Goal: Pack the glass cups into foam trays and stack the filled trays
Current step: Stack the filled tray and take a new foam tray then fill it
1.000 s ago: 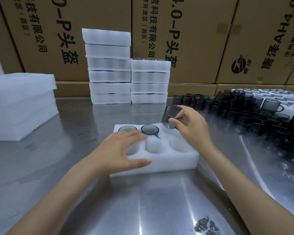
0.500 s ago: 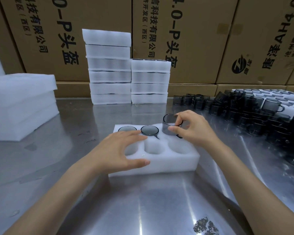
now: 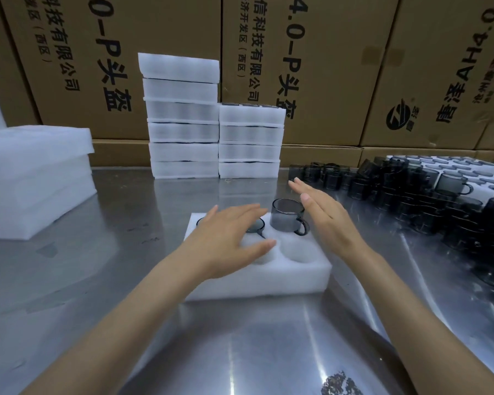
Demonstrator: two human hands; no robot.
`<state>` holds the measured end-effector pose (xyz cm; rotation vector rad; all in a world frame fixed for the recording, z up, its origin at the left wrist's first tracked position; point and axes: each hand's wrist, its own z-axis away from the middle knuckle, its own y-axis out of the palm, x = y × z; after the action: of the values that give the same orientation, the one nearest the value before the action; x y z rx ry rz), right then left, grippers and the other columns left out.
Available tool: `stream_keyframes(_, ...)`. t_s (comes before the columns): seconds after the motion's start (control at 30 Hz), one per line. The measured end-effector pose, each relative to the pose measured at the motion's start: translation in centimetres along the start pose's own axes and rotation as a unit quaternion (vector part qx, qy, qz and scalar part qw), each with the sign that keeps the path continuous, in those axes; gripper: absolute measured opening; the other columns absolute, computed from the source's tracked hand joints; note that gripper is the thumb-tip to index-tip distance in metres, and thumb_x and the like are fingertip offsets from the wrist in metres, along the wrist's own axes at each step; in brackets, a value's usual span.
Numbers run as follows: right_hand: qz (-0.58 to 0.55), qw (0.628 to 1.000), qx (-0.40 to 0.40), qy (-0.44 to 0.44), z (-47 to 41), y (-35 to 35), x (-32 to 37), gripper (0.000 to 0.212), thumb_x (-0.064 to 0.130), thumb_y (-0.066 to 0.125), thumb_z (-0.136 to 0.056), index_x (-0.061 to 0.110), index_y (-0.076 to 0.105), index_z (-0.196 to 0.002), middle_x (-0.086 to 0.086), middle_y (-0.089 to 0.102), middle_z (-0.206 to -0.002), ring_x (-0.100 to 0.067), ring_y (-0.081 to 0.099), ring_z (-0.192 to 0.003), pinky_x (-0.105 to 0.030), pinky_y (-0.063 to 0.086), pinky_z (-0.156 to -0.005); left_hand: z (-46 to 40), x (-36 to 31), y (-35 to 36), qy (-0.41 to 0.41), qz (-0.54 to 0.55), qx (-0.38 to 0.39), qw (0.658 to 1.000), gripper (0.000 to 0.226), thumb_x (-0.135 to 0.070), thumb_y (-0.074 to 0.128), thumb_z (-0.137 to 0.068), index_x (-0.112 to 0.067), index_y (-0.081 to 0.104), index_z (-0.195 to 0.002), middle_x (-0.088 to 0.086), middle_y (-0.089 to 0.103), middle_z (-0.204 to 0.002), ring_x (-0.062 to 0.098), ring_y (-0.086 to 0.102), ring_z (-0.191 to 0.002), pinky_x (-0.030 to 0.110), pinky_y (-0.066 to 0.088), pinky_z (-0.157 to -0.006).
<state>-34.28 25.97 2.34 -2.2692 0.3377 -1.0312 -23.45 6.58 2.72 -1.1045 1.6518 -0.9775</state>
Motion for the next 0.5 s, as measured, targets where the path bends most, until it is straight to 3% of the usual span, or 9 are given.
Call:
stream_keyframes(0.07, 0.007, 1.000, 0.023, -0.011, -0.1, 0.1, -0.1, 0.040, 0.032, 0.028, -0.103, 0.036, 0.041, -0.140, 0.028, 0.031, -0.145, 0.007, 0.023, -0.136, -0.025, 0.017, -0.113, -1.2, -0.7, 0.3, 0.030, 0.005, 0.011, 0.999, 0.071, -0.063, 0.035, -0.090, -0.038, 0.008, -0.150, -0.023, 0.000, -0.156, -0.002, 0.001, -0.143, 0.032, -0.003, -0.116)
stream_keyframes(0.17, 0.012, 0.998, 0.066, 0.003, -0.1, 0.5, -0.4, 0.041, 0.029, 0.033, -0.103, 0.034, 0.036, -0.143, 0.026, 0.028, -0.147, 0.007, 0.021, -0.136, -0.025, 0.017, -0.115, -2.4, -1.3, 1.1, 0.059, -0.007, 0.036, 0.998, 0.077, -0.065, 0.033, -0.090, -0.034, -0.002, -0.151, -0.022, -0.011, -0.156, -0.001, -0.009, -0.143, 0.034, -0.004, -0.116)
stream_keyframes(0.37, -0.069, 0.988, 0.120, 0.064, 0.1, 1.3, -0.6, 0.042, 0.021, 0.041, -0.101, 0.023, 0.041, -0.143, 0.011, 0.036, -0.149, 0.004, 0.028, -0.134, -0.019, 0.019, -0.112, -2.7, -0.9, 2.4, 0.037, 0.036, 0.072, 0.996, 0.074, -0.067, 0.034, -0.089, -0.036, 0.008, -0.150, -0.021, 0.002, -0.157, -0.001, -0.002, -0.144, 0.035, -0.002, -0.117)
stream_keyframes(0.5, -0.045, 0.979, 0.181, 0.080, -0.3, 1.2, -0.9, 0.045, 0.016, 0.040, -0.100, 0.019, 0.036, -0.145, 0.009, 0.027, -0.154, -0.001, 0.019, -0.140, -0.020, 0.012, -0.114, -2.7, -0.8, 2.5, 0.033, 0.028, 0.099, 0.994, 0.072, -0.069, 0.034, -0.088, -0.037, 0.016, -0.150, -0.018, 0.007, -0.158, 0.002, 0.002, -0.145, 0.037, 0.000, -0.117)
